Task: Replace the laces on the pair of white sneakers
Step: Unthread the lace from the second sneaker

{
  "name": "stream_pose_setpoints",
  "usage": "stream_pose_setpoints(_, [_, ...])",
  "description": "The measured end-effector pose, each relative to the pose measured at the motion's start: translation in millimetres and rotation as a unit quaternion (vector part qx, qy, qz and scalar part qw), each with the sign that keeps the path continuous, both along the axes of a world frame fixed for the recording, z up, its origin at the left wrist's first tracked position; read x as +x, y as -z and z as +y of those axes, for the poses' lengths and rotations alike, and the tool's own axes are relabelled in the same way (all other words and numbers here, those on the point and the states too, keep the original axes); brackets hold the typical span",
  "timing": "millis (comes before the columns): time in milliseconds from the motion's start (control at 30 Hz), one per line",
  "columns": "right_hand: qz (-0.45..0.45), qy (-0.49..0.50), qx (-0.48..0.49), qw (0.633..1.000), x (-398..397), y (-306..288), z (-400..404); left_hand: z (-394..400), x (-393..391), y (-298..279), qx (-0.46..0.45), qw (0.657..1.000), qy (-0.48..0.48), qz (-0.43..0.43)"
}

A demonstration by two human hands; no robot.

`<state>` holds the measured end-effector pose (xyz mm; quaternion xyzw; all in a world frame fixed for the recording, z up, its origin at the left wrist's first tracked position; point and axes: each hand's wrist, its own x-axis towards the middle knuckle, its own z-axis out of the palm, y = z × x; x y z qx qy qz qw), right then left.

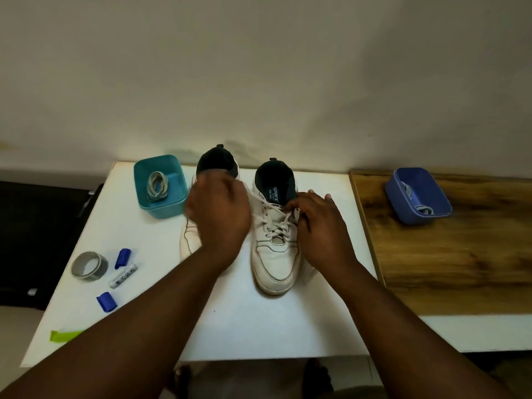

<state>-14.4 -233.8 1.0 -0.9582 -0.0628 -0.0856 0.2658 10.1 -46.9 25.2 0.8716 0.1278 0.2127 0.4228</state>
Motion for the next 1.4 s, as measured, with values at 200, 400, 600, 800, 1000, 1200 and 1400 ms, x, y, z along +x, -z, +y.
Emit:
stream_pose_setpoints(200, [0.014, 0.007, 0.005, 1.0, -2.7, -2.0, 4.0, -4.2, -11.0, 12.6, 0.232, 0.959, 0.163, -0.014])
stream_pose_setpoints(400, [0.023, -0.006, -0.009, 1.0, -2.7, -0.3, -1.0, -11.9, -6.1, 19.6, 0.293, 0.933, 0.205, 0.045])
stream_pose_setpoints(600, [0.026, 0.0, 0.011, 1.0, -3.1, -4.4, 3.0, 0.4, -3.6, 11.3, 0.109, 0.993, -0.022, -0.029])
stream_pose_setpoints(800, [0.033, -0.018, -0.001, 0.999, -2.7, -4.7, 1.8, -11.8, -9.3, 23.0, 0.333, 0.919, 0.211, -0.003])
stream_pose_setpoints(1000, [0.027, -0.01, -0.008, 1.0, -4.3, -7.2, 1.4, -5.8, -3.8, 13.5, 0.235, 0.969, 0.078, -0.017])
stream_pose_setpoints(1200, [0.026, -0.004, 0.007, 1.0, -4.7, -4.5, 4.1, 0.3, -6.5, 12.3, 0.2, 0.978, 0.056, 0.014])
stream_pose_setpoints(1400, [0.037, -0.016, -0.005, 0.999, -3.5, -7.2, 2.9, -11.0, -8.7, 21.0, 0.355, 0.913, 0.197, 0.05])
